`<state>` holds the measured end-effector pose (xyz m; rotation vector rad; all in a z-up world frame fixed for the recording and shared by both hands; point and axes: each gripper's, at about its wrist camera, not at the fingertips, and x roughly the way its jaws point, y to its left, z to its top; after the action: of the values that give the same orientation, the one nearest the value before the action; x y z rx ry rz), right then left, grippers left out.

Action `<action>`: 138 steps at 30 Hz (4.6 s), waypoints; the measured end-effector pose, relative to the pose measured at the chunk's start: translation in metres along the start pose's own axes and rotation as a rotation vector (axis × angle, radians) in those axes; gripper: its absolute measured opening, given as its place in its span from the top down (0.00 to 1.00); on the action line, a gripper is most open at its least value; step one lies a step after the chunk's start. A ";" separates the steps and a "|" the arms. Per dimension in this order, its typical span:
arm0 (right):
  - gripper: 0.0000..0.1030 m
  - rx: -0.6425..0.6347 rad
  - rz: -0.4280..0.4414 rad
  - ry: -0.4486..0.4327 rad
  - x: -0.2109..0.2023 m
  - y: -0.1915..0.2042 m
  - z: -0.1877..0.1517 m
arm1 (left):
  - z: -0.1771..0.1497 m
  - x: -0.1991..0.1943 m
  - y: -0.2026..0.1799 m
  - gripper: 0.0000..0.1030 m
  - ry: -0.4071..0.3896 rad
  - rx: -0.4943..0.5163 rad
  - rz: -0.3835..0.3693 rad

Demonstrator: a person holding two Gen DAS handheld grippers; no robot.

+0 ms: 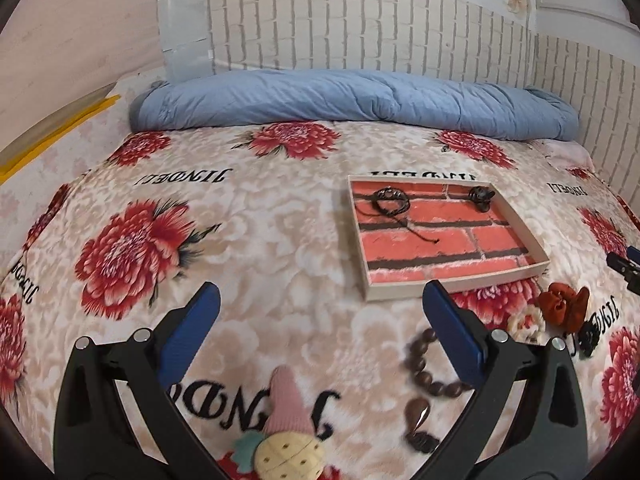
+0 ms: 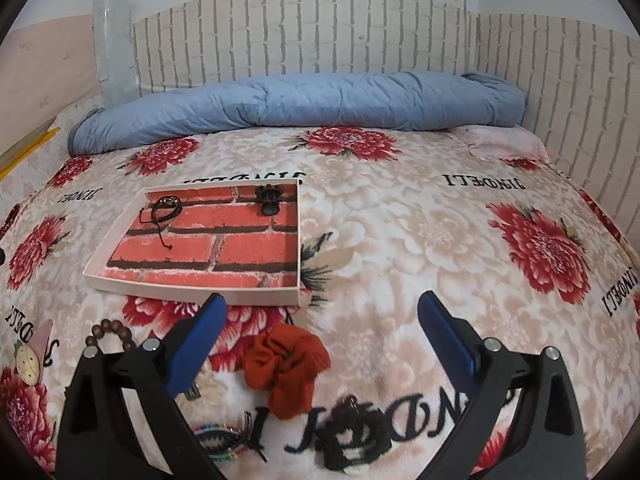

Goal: Organize jewelry
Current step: 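Move left tool to the pineapple plush while right tool approaches the white watch, then close left tool on the pineapple plush while right tool grasps the white watch strap, then carry the pineapple in left tool and watch in right tool into the tray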

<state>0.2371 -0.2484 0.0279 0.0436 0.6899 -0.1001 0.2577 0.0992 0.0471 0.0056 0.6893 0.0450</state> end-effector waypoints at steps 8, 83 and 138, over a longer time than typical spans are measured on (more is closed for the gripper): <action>0.08 0.001 -0.003 -0.005 -0.017 -0.002 -0.029 | -0.033 -0.015 0.011 0.05 -0.011 0.000 0.038; 0.81 -0.133 0.274 0.185 -0.024 0.120 -0.142 | -0.139 0.034 0.034 0.47 0.235 -0.062 -0.008; 0.84 0.020 0.170 0.106 0.229 0.079 0.094 | 0.071 0.244 -0.112 0.47 0.173 0.004 -0.114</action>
<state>0.4805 -0.1949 -0.0452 0.1274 0.7886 0.0594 0.4955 -0.0012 -0.0550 -0.0342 0.8615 -0.0658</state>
